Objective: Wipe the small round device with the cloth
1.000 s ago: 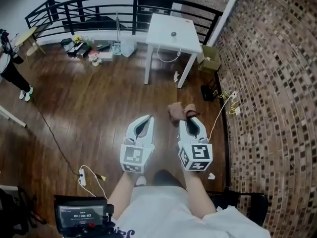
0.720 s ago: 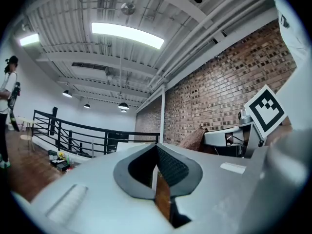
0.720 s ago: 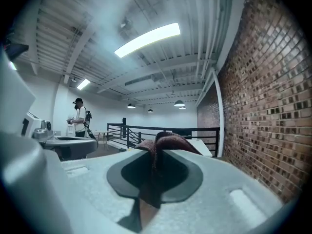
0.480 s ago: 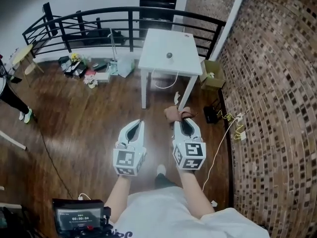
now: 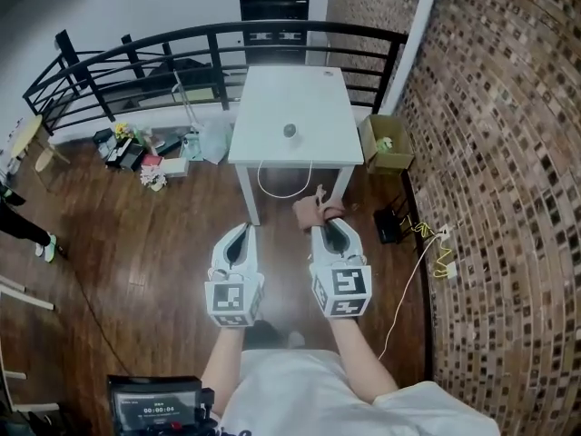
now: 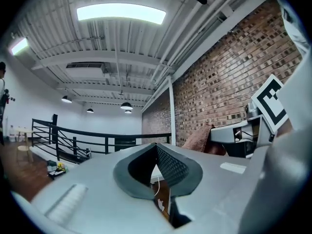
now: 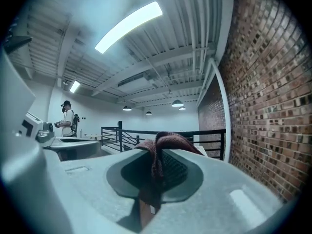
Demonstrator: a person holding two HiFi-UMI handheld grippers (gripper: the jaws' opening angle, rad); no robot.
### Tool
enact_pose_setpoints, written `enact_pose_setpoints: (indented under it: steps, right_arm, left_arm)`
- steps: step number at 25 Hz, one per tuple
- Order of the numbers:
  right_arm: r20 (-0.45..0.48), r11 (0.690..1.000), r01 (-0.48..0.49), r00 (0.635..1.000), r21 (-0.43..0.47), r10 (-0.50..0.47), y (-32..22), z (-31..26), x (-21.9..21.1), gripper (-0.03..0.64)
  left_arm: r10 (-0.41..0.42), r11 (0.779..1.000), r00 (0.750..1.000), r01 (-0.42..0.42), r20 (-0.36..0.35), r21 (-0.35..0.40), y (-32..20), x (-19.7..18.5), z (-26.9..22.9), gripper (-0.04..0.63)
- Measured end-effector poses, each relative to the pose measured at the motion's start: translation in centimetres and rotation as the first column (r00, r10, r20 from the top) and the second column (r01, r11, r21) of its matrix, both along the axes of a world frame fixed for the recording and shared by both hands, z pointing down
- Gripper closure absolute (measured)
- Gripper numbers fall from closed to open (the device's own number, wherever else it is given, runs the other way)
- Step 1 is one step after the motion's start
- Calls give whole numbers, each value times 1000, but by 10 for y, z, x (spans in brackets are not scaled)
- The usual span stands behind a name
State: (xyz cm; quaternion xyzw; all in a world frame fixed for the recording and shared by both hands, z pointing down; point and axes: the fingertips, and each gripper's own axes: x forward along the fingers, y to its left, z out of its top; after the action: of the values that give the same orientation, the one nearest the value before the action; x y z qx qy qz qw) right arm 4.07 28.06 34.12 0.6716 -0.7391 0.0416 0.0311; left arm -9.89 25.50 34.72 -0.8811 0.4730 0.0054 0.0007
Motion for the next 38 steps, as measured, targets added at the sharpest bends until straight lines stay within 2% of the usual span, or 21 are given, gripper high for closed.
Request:
enact_pose_setpoints:
  steps: [3,5,11,15,19,22,26,32,36,38]
  right_arm:
    - [19,1000,-20,1000,-21,20,-40,18,14,581]
    - [22,998,-51,998,-26,51,-73,26,30,581]
    - [15,993,-115,993,-7,115,-202,22,74,581]
    - [6,990,-134,991,43,134,-289,-7,81,581]
    - [19,988,-143,990,52,142,-353,-8,79,580]
    - [24,989,-150,988,1,150,-373,14,81,580]
    - [42,982,-180,982,-63,183,-392,43,103,580]
    - [19,974,-208,977,-89,210,-416,61,142,580]
    - [36,964,-222,973,-147,229,-427,84,167,580]
    - [40,958,-230,970,-169,239,-431,94,177,580]
  left_arm:
    - [-61,998,998,62,29,-28,-54,5,19,584]
    - [-55,998,998,56,33,-23,-92,13,27,589]
    - [22,1000,999,-22,27,-9,-233,50,26,589]
    - [81,996,995,-83,54,40,-317,62,10,589]
    - [156,986,987,-157,23,58,-374,69,8,580]
    - [191,982,981,-191,21,9,-400,74,29,580]
    - [228,973,971,-224,75,-63,-423,85,66,580]
    - [288,947,945,-257,154,-191,-436,113,135,578]
    - [358,911,915,-298,186,-286,-437,134,187,501]
    - [383,892,906,-312,180,-327,-439,144,211,426]
